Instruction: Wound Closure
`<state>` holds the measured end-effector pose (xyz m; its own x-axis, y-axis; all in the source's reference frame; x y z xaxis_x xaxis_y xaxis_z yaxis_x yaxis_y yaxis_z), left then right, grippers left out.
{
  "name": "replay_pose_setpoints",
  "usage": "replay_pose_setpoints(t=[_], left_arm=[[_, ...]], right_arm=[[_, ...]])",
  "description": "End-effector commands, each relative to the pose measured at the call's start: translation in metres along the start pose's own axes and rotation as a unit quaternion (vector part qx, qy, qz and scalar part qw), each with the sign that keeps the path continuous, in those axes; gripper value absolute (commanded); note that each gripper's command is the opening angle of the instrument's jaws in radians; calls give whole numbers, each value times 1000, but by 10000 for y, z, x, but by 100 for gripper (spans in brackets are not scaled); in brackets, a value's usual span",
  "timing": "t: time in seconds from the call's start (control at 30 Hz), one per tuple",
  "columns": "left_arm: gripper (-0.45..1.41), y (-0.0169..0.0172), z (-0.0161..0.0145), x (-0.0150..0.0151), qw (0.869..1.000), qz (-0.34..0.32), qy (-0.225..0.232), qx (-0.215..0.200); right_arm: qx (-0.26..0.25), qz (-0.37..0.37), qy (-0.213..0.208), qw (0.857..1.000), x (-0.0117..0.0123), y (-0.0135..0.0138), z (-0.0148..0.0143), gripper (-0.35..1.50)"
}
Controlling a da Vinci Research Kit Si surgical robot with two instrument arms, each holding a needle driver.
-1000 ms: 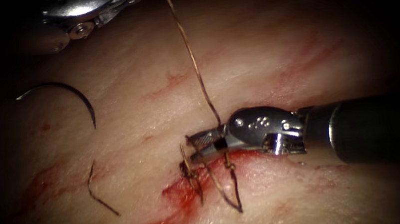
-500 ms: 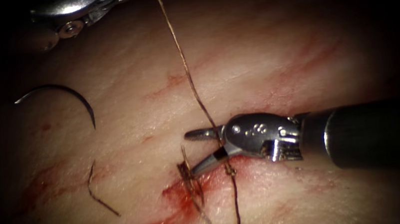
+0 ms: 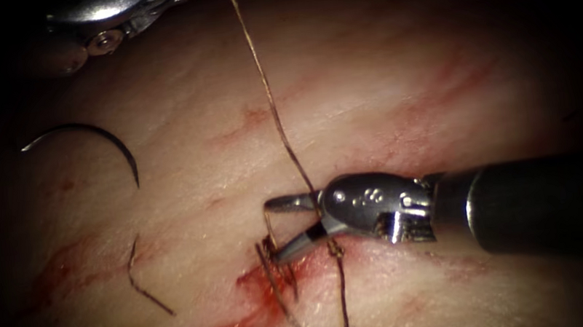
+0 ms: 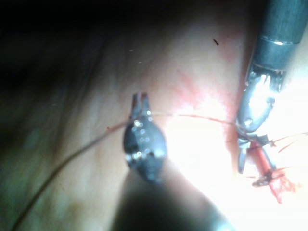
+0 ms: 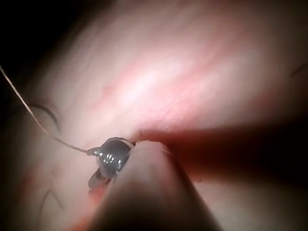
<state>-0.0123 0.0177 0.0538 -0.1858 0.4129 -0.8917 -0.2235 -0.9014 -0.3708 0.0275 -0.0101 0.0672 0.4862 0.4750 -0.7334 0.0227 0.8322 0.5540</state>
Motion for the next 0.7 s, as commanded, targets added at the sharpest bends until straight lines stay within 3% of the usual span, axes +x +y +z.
replay_pose_setpoints(t=[0.03, 0.37, 0.5, 0.57, 0.6, 0.63, 0.67, 0.7], left_arm=[[-45, -1, 6, -4, 1000, 1, 0, 0], [-45, -1, 7, -3, 1000, 0, 0, 1], [-45, -2, 7, -2, 1000, -1, 0, 1], [-45, -2, 7, -2, 1000, -1, 0, 1], [-45, -2, 7, -2, 1000, -1, 0, 1], [-45, -2, 7, -2, 1000, -1, 0, 1], [-45, -2, 7, -2, 1000, -1, 0, 1], [-45, -2, 7, -2, 1000, -1, 0, 1]], right_arm=[[1, 4, 1, 1000, -2, 0, 12, 148], [0, 15, 6, 1000, 2, -3, 24, 148], [16, 16, 9, 1000, 1, -5, 25, 131], [21, 13, 15, 1000, 0, -5, 25, 108], [23, 12, 20, 999, 0, -5, 24, 78], [25, 9, 29, 999, 1, -5, 23, 12], [27, 8, 35, 999, 1, -4, 22, -35], [24, 9, 38, 999, 2, -2, 21, -35]])
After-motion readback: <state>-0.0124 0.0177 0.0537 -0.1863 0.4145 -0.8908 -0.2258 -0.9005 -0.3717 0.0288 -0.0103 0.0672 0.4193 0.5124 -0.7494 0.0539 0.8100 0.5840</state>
